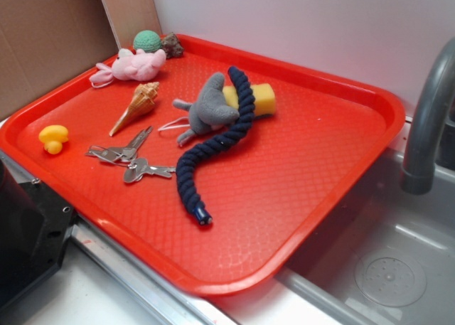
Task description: Grab the pink bunny.
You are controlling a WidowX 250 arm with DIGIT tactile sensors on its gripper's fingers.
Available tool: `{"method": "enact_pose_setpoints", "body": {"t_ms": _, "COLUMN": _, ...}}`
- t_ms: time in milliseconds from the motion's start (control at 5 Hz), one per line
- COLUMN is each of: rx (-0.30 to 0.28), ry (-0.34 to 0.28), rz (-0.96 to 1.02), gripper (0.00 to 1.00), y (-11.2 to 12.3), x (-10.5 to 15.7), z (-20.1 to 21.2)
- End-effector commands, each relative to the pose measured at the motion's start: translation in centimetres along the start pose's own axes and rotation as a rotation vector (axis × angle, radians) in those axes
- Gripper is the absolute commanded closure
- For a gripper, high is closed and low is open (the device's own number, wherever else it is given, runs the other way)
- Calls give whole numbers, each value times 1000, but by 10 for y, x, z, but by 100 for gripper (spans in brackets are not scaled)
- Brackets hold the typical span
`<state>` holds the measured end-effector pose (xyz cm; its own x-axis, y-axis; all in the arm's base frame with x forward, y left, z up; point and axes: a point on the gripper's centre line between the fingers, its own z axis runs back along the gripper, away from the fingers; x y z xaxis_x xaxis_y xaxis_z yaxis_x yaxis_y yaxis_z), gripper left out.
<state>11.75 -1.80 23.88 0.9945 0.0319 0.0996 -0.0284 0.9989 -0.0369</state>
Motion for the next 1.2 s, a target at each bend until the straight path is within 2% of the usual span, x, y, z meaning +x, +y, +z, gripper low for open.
{"method": "enact_pose_setpoints", "body": {"t_ms": 0, "rx": 0, "ry": 0, "rz": 0, "gripper": 0, "y": 0, "x": 0, "z": 0}}
{"method": "enact_pose_setpoints", "body": {"t_ms": 200, "rx": 50, "ry": -22, "rz": -156, "gripper": 0, "y": 38, "x": 20, "z": -36}}
{"method": "enact_pose_setpoints", "body": {"t_ms": 600, "rx": -50, "ry": -43, "rz": -347, "gripper": 0, "y": 84, "x": 60, "z": -91}}
{"method": "enact_pose_setpoints", "body": {"t_ms": 800, "rx": -28, "ry": -31, "rz": -420, "gripper": 0, "y": 94, "x": 82, "z": -118}}
{"method": "enact_pose_setpoints", "body": {"t_ms": 1000, "rx": 48, "ry": -41, "rz": -484, "gripper": 0, "y": 107, "x": 100, "z": -139}}
